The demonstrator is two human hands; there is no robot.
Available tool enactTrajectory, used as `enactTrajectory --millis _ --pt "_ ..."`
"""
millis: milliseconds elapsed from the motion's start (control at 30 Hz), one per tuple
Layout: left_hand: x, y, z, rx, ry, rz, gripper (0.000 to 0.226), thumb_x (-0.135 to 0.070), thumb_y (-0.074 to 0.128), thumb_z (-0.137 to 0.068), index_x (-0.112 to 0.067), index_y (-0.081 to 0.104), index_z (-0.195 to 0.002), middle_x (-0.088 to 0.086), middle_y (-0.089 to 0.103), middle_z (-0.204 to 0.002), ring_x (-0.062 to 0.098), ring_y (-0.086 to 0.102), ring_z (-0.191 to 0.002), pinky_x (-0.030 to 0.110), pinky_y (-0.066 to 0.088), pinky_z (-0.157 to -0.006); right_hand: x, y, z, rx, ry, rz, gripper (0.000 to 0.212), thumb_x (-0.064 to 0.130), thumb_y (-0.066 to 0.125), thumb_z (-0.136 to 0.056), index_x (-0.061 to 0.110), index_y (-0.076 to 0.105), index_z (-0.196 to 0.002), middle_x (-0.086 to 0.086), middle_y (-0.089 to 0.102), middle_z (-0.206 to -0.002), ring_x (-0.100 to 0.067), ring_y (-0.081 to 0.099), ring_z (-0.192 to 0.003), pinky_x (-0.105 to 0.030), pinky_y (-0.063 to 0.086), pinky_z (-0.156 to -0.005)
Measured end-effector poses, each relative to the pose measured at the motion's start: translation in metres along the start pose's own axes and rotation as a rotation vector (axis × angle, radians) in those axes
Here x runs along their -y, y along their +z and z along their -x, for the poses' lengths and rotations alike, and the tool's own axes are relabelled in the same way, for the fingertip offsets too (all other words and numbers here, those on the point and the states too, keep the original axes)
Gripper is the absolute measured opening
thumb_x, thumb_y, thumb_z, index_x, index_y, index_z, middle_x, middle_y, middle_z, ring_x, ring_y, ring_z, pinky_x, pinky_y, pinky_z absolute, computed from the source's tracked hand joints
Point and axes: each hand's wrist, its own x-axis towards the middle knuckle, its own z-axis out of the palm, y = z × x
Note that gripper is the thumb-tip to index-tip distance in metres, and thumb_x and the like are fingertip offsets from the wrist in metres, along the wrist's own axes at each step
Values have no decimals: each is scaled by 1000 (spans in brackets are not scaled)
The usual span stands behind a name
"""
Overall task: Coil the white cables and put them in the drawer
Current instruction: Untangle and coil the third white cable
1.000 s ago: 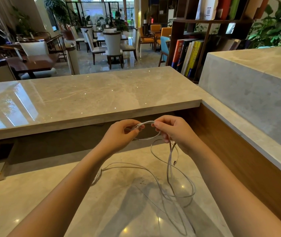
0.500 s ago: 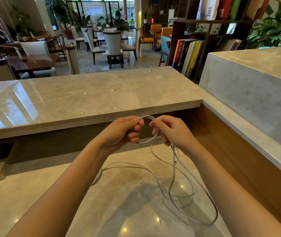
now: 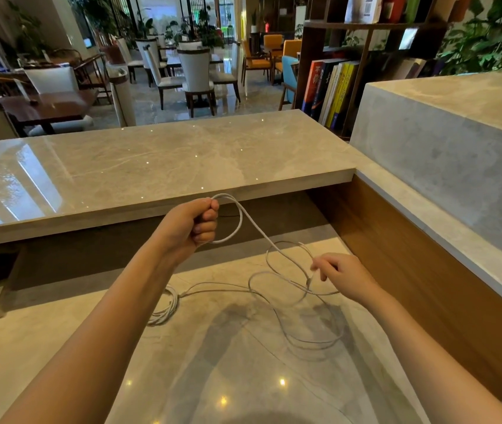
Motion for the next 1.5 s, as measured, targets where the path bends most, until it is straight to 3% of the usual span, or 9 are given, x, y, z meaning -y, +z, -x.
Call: enactTrajectory --millis 100,233,433,567,733,867,1033,1233,1500 --pt "0 9 -1 32 -2 -37 24 -16 35 -98 -12 49 -79 -5 35 -56 5 25 -42 17 20 -39 23 -3 -4 -46 -45 -66 29 34 38 -99 22 63 -109 8 63 -105 -11 57 -99 -23 44 -78" --pt "-1 21 -2 136 -63 164 27 -23 35 -97 -10 52 -82 -5 34 -58 4 25 -41 17 17 -40 68 1 -12 -58 -189 -18 40 33 43 -97 21 43 -136 6 45 -133 -10 32 -128 -29 31 -101" --pt "-7 31 7 306 -88 342 34 -25 35 -93 -8 63 -84 -4 40 -62 6 33 -46 17 26 -43 98 14 -20 -545 -217 -70 29 21 58 -90 10 52 -116 -5 51 -117 -15 43 -109 -9 31 -74" --pt "-11 33 16 384 -107 382 27 -19 39 -90 -7 63 -89 -1 45 -66 8 42 -53 18 35 -48 106 8 -21 -714 -298 -56 46 18 64 -86 9 46 -127 -9 45 -127 -19 40 -115 -19 33 -89" --pt "-12 39 22 561 -171 546 16 -12 50 -90 0 59 -95 8 54 -76 18 54 -68 25 48 -57 105 2 -36 -426 -364 -81 37 21 57 -91 16 50 -128 -3 46 -133 -19 34 -124 -20 26 -95" --pt "-13 45 24 606 -169 548 14 -12 53 -90 1 59 -94 12 54 -82 20 55 -74 27 52 -61 105 6 -36 -175 -318 -387 19 20 47 -97 21 62 -85 -3 64 -90 -16 56 -90 -25 39 -76" --pt "-15 42 26 567 -133 475 9 -11 65 -83 -3 61 -85 7 50 -77 15 51 -68 25 52 -62 114 3 -21 16 -322 -671 20 12 47 -96 22 63 -89 0 65 -74 -12 62 -78 -18 50 -79" --pt "-14 38 25 497 -134 421 16 -16 73 -76 -6 62 -81 2 49 -72 10 49 -61 21 49 -58 129 -30 -15 48 -444 -701 26 12 48 -92 17 60 -115 9 67 -80 -16 53 -66 -21 50 -68" --pt "-10 43 28 381 -104 314 25 -29 57 -83 -6 66 -79 -1 44 -66 6 44 -54 14 42 -44 141 -41 -12 -21 -458 -419 17 16 54 -93 18 68 -101 2 66 -87 -4 56 -76 -14 44 -67"
